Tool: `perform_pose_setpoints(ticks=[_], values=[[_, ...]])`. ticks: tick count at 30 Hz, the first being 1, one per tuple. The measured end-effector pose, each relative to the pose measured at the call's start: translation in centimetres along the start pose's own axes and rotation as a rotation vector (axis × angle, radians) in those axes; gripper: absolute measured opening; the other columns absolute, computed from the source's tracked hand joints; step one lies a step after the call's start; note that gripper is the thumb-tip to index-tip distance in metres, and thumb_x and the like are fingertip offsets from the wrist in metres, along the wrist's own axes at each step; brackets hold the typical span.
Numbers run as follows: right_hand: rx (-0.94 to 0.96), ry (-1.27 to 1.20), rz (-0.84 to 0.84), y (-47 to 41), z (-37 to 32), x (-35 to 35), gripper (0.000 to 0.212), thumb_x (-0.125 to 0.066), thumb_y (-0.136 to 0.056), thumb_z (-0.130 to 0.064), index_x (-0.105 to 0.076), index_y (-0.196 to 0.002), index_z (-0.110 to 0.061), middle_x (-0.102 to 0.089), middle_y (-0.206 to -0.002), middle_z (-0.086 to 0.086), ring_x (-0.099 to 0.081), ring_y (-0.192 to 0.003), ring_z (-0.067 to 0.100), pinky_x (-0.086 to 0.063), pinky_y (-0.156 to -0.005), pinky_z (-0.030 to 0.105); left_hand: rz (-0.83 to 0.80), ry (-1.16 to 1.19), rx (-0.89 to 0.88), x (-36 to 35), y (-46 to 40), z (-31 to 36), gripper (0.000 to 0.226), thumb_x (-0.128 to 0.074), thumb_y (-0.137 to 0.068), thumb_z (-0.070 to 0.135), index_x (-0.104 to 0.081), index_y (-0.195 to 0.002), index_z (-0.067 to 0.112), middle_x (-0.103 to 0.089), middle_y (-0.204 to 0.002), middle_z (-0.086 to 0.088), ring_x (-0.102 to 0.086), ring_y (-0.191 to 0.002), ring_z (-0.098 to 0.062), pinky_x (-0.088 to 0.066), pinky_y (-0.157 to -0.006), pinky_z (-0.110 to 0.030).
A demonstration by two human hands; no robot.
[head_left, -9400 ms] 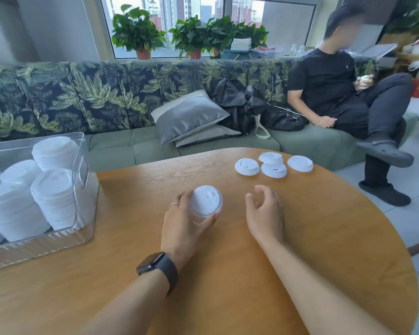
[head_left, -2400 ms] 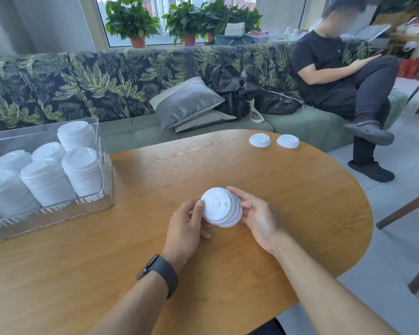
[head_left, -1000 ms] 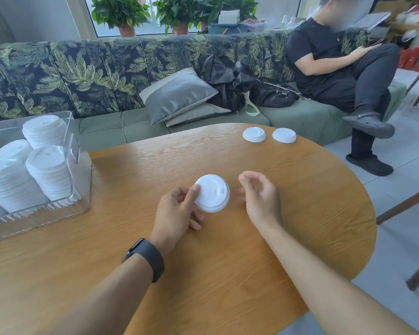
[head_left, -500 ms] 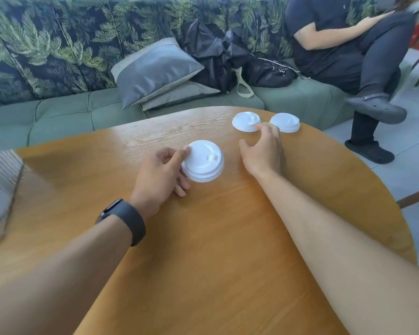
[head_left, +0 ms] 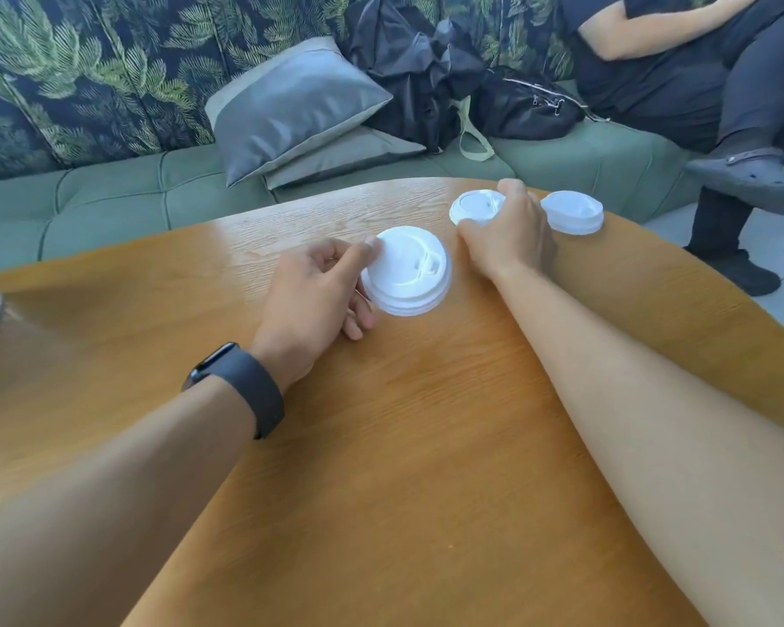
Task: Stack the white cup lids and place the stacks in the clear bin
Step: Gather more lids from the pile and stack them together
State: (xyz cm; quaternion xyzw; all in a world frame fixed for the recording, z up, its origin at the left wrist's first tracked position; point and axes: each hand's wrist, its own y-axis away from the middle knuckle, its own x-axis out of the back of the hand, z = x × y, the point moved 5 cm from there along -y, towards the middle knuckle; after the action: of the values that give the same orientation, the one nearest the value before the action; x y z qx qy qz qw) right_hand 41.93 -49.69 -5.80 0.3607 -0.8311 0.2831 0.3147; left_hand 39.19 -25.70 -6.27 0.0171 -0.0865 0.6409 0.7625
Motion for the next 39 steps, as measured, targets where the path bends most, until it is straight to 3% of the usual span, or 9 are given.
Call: perform_pose_setpoints(ticks=[5, 10, 13, 17, 20, 26, 30, 35, 39], values=[[0.005, -0.12, -0.015, 1.8, 0.0, 0.8, 0.067, -0.082, -0.075, -0.045, -0.055, -0.133, -0.024, -0.053, -0.135, 0.002, -0.058, -0.118, 0.026, -0.04, -0.086, 0.031, 0.023, 0.044, 0.004, 0.5, 0.7, 0.4, 0.031, -0.066, -0.101, 0.035, -0.064, -0.082, 0.011, -0.059, -0.057, -0.006, -0.059, -0.048, -0.026, -0.045, -0.044, -0.03], [0.075, -0.17, -0.103, 6.4, -0.6, 2.3, 0.074, -0.085, -0.079, -0.038, -0.053, -0.143, -0.021, -0.043, -0.142, 0.006, -0.056, -0.122, 0.028, -0.041, -0.097, 0.031, 0.047, 0.075, 0.039, 0.7, 2.3, 0.6, 0.033, -0.061, -0.104, 0.038, -0.059, -0.083, 0.012, -0.064, -0.061, -0.017, -0.057, -0.043, -0.019, -0.048, -0.047, -0.027], [0.081, -0.235, -0.121, 9.4, -0.6, 3.4, 0.073, -0.088, -0.075, -0.037, -0.056, -0.14, -0.025, -0.042, -0.139, 0.001, -0.059, -0.118, 0.022, -0.043, -0.1, 0.029, 0.035, 0.136, 0.069, 0.7, 3.9, 0.6, 0.031, -0.058, -0.106, 0.036, -0.059, -0.093, 0.008, -0.066, -0.068, -0.019, -0.061, -0.048, -0.018, -0.051, -0.05, -0.028], [0.116, -0.331, -0.154, 13.7, -1.1, 4.3, 0.072, -0.091, -0.067, -0.032, -0.057, -0.132, -0.034, -0.04, -0.133, -0.007, -0.06, -0.105, 0.014, -0.053, -0.097, 0.038, 0.031, 0.177, 0.079, 1.2, 7.5, 0.4, 0.035, -0.053, -0.108, 0.034, -0.06, -0.103, 0.0, -0.066, -0.067, -0.016, -0.062, -0.054, -0.02, -0.052, -0.054, -0.03], [0.17, -0.427, -0.165, 17.7, -1.9, 5.1, 0.07, -0.089, -0.065, -0.028, -0.056, -0.126, -0.039, -0.049, -0.13, -0.011, -0.057, -0.104, 0.002, -0.056, -0.092, 0.039, 0.038, 0.173, 0.094, 2.4, 10.4, 0.2, 0.039, -0.052, -0.109, 0.034, -0.059, -0.106, -0.004, -0.066, -0.064, -0.014, -0.063, -0.057, -0.022, -0.054, -0.055, -0.033], [0.178, -0.526, -0.266, 24.5, -3.2, 7.0, 0.072, -0.096, -0.061, -0.035, -0.052, -0.117, -0.043, -0.064, -0.113, -0.032, -0.066, -0.103, 0.002, -0.057, -0.083, 0.029, 0.038, 0.179, 0.133, 5.2, 16.2, 0.3, 0.04, -0.051, -0.109, 0.036, -0.062, -0.115, -0.002, -0.068, -0.066, -0.015, -0.065, -0.058, -0.023, -0.057, -0.06, -0.035], [0.084, -0.602, -0.397, 27.4, -3.3, 7.1, 0.075, -0.092, -0.048, -0.04, -0.054, -0.111, -0.045, -0.071, -0.11, -0.014, -0.072, -0.097, 0.016, -0.062, -0.079, 0.051, 0.059, 0.153, 0.16, 7.0, 19.8, 0.2, 0.041, -0.051, -0.108, 0.04, -0.061, -0.11, 0.0, -0.072, -0.068, -0.017, -0.066, -0.059, -0.026, -0.056, -0.065, -0.037], [-0.049, -0.715, -0.557, 29.7, -3.4, 7.4, 0.077, -0.094, -0.063, -0.009, -0.056, -0.123, -0.038, -0.073, -0.116, -0.004, -0.071, -0.098, 0.012, -0.058, -0.086, 0.026, 0.07, 0.132, 0.172, 8.4, 22.8, 0.5, 0.039, -0.051, -0.107, 0.039, -0.063, -0.111, 0.003, -0.073, -0.074, -0.018, -0.067, -0.059, -0.023, -0.057, -0.061, -0.028], [-0.155, -0.91, -0.649, 30.6, -3.9, 7.4, 0.062, -0.071, -0.08, 0.013, -0.06, -0.131, -0.021, -0.075, -0.107, 0.008, -0.066, -0.081, 0.019, -0.057, -0.078, 0.03, 0.067, 0.137, 0.172, 8.9, 23.5, 0.6, 0.037, -0.052, -0.107, 0.039, -0.064, -0.113, 0.004, -0.072, -0.076, -0.018, -0.066, -0.06, -0.021, -0.058, -0.06, -0.026]])
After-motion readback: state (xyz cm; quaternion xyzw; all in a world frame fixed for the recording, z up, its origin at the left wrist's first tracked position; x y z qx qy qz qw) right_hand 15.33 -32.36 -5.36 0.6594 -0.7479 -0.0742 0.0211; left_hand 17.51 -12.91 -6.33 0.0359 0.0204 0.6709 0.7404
